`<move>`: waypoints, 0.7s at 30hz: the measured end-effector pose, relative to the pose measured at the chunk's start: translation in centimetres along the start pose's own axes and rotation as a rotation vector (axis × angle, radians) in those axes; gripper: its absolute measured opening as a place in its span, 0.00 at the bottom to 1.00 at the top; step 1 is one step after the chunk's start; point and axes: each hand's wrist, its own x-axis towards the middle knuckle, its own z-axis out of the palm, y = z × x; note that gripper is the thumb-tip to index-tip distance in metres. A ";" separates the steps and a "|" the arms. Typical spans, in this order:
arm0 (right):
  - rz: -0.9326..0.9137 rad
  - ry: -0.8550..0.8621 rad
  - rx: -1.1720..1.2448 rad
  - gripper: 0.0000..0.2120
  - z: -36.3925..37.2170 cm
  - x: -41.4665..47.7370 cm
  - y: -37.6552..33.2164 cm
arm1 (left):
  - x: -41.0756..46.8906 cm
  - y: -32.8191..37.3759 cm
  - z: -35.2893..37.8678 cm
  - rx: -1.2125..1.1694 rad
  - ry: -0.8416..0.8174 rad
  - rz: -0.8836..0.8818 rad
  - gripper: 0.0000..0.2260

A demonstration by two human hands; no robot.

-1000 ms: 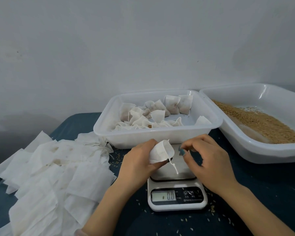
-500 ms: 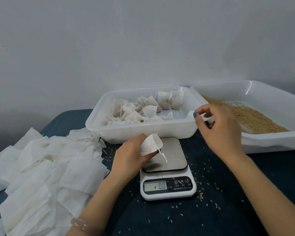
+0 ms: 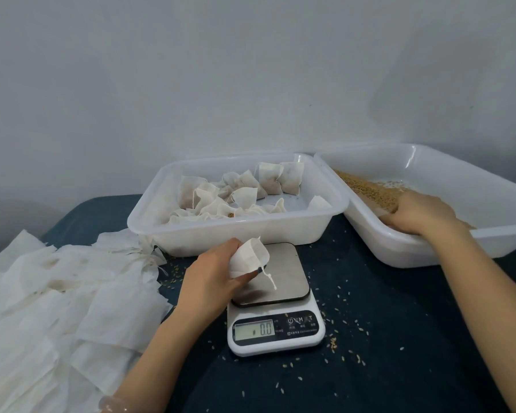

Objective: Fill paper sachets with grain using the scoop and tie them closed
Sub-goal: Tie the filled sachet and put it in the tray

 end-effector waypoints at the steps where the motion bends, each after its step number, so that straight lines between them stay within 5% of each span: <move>1: 0.002 0.015 -0.024 0.19 -0.1 -0.3 -0.1 | -0.1 0.0 0.0 0.004 0.000 0.001 0.14; 10: 0.159 0.179 0.071 0.16 -0.8 0.2 0.0 | -0.1 -0.1 0.0 0.005 -0.002 0.006 0.15; 15: 0.245 0.140 -0.217 0.08 -1.2 0.6 0.4 | -0.1 -0.1 0.0 -0.005 0.004 0.006 0.14; 21: -0.053 0.108 -0.043 0.17 -0.2 0.6 0.4 | -0.1 -0.1 0.0 0.013 -0.013 0.006 0.14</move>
